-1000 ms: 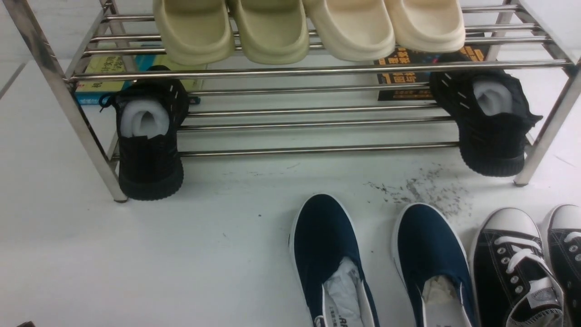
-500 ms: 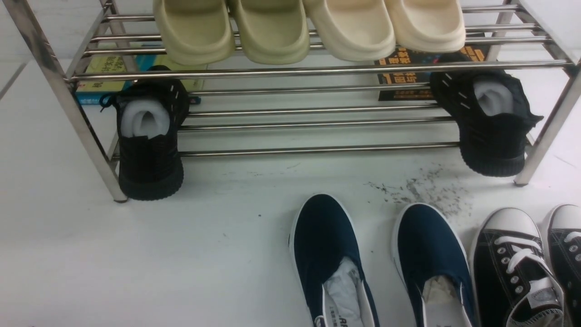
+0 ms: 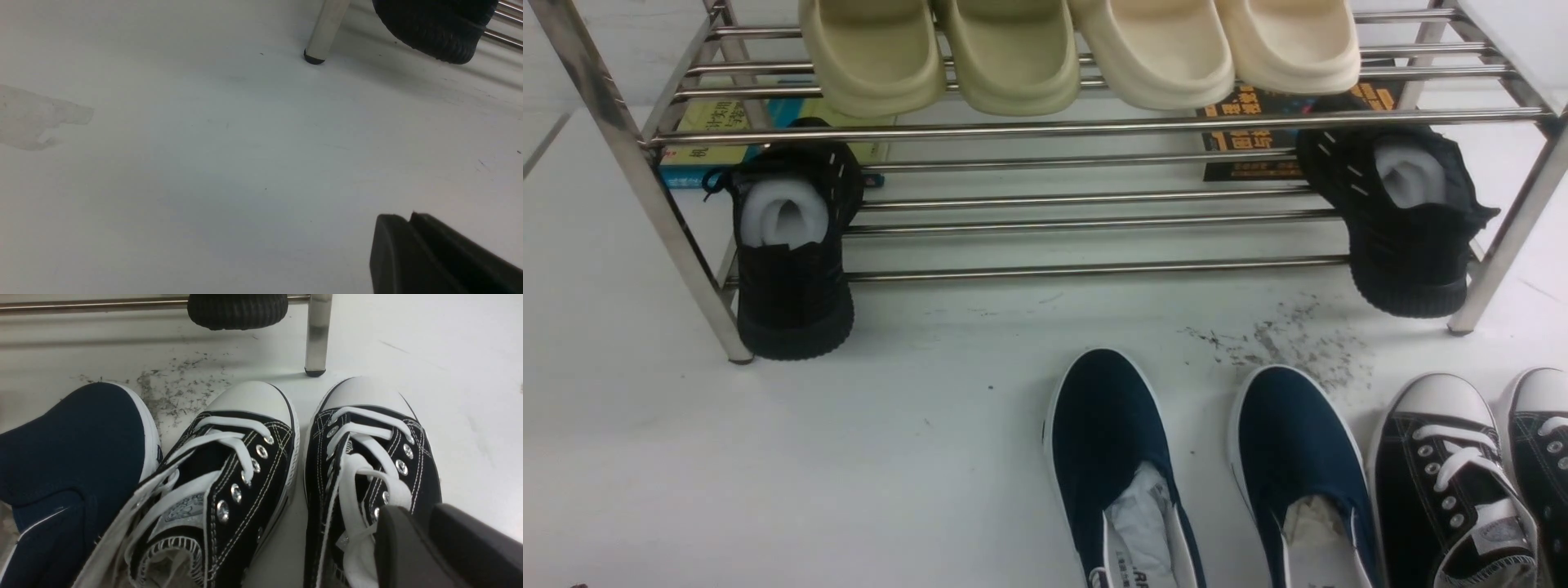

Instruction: Take the shoes off the shelf with your hand on the white table.

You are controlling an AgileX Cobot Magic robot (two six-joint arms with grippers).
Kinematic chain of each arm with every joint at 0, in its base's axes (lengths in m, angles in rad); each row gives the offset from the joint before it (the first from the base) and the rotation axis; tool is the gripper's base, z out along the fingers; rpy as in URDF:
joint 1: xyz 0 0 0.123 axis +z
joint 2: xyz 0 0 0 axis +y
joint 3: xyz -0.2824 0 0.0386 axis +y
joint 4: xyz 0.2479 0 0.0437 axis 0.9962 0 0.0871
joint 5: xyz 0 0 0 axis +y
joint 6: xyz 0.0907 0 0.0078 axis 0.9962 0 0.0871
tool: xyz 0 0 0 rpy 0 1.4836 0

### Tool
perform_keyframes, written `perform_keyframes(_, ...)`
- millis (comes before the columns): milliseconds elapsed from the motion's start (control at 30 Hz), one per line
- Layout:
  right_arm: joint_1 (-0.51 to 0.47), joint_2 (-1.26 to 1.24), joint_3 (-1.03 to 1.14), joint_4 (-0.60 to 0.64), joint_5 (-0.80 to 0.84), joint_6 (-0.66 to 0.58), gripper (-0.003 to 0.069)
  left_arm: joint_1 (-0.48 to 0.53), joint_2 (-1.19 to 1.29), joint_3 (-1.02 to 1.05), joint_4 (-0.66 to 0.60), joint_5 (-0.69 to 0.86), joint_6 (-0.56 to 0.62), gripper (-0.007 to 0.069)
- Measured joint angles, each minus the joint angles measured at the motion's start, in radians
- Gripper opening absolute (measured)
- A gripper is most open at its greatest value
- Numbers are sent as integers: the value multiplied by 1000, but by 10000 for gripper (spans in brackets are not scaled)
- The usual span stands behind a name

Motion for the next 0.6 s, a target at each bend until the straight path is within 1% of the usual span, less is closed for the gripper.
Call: perform_keyframes(600, 0, 0, 0, 0, 0, 0, 159, 0, 0, 0, 1, -1, 0, 86)
